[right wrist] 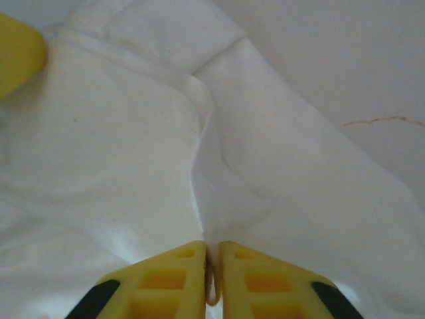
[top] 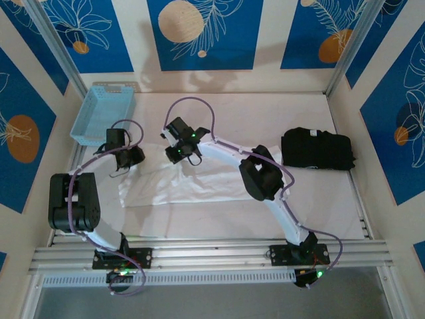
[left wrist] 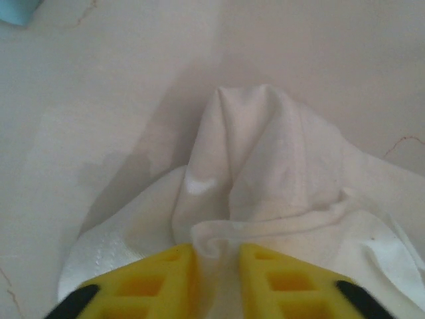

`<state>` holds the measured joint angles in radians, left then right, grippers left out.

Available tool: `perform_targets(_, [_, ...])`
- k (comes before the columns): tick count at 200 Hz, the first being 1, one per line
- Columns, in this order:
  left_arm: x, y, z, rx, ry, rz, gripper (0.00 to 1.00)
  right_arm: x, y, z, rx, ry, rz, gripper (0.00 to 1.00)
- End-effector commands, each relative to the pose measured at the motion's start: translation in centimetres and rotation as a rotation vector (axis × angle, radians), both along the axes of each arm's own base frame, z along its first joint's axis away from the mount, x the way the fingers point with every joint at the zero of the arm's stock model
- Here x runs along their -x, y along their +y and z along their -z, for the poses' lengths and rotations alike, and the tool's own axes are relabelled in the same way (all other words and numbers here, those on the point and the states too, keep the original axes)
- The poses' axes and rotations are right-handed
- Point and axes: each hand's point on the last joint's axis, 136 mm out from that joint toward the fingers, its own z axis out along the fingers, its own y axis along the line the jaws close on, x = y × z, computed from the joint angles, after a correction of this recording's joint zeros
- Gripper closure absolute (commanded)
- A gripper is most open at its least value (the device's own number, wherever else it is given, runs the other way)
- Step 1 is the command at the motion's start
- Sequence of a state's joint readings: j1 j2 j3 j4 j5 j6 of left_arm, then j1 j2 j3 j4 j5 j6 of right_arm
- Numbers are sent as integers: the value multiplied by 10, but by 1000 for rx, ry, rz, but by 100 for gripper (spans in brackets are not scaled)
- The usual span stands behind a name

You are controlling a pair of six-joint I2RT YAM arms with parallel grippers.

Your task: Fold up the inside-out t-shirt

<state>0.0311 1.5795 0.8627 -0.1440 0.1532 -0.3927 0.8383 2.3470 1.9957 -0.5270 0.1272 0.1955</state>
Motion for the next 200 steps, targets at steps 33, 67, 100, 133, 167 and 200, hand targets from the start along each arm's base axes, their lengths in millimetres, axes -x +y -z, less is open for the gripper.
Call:
perform_targets(33, [1,8,-38,-31,-86,-8,93,3,-8,-45,-41,-60,-10,100])
perform_targets(67, [32,-6,-51,67,-130,-7,94,34,-27,-59,-91,-25,-42,100])
perform_targets(100, [78,-15,-45,135,-129,-31,95,83,-41,-50,-142,56,-113,97])
perform_targets(133, [112,-13,-36,143,-132,-71,50,112,-69,-11,-53,135,-103,75])
perform_targets(167, [109,-17,-52,153,-200,-47,41,111,-91,-5,-24,139,-72,60])
perform_targets(200, [86,-37,-52,123,-170,52,41,98,-75,-27,-132,120,-76,56])
